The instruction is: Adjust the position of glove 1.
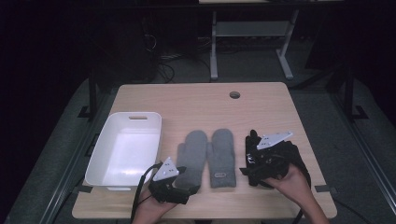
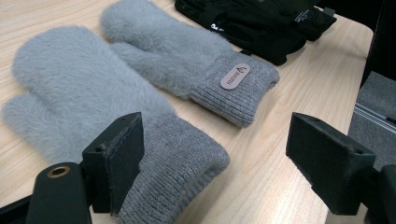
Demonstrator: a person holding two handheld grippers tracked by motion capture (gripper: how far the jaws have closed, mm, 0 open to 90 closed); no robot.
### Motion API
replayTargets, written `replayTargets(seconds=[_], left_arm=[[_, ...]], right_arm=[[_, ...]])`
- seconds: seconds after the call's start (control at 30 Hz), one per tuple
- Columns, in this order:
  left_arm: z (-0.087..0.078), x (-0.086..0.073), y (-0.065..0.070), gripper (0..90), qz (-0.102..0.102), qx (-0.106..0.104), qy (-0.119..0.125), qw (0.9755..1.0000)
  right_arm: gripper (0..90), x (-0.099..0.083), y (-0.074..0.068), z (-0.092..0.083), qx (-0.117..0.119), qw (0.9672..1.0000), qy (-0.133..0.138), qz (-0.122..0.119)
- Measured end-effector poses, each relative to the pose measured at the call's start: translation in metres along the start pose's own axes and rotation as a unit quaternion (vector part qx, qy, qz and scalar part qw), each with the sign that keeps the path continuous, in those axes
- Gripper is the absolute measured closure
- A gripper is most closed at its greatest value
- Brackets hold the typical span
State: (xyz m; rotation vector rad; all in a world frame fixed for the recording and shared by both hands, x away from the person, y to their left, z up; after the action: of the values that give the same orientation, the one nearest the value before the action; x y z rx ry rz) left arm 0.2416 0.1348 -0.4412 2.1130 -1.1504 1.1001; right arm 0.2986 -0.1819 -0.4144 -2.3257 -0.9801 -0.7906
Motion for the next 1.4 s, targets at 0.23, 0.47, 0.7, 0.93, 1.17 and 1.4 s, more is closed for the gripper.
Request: replayTargets(seconds=[0.23,0.47,0.7,0.93,1.17,1.4], left_arm=[[-0.001,0.0,-0.001,19.0,0.002,0.001,-0.001,1.0],[-0.002,-0.001,0.0,19.0,0.004,0.002,0.0,1.0],[-0.002,-0.001,0.0,19.0,-0.002,0.003,0.006,1.0],[-0.004,0.001,0.001,19.0,0.0,0.002,0.015,0.9999],[-0.006,0.001,0.0,19.0,0.0,0.003,0.015,0.9999],[-0.006,0.001,0.0,19.0,0.001,0.001,0.014,0.9999]], right_arm=[[20.6,0.011,0.003,0.007,0.003,0.9999,-0.011,-0.005],[21.3,0.027,0.001,0.019,-0.001,0.9993,-0.03,-0.023],[21.8,0.043,-0.001,0.034,-0.002,0.998,-0.052,-0.037],[22.4,0.051,-0.002,0.053,-0.007,0.9952,-0.078,-0.06],[23.4,0.058,-0.001,0.069,-0.01,0.9933,-0.094,-0.067],[28.7,0.061,0.001,0.084,-0.016,0.9905,-0.116,-0.072]])
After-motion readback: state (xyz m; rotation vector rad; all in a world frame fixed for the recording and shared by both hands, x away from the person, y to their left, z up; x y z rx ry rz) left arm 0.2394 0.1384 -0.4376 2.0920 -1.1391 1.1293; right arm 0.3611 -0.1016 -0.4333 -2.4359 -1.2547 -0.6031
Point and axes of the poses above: each handheld gripper's, and its own axes: z roughly forward along the jaws, x roughly out of its top, y roughly to its right, the point moved 2 cm from there along z, roughly forward along the jaws, and after that the axes turned 6 degrees about z, right-handed, at the moved point
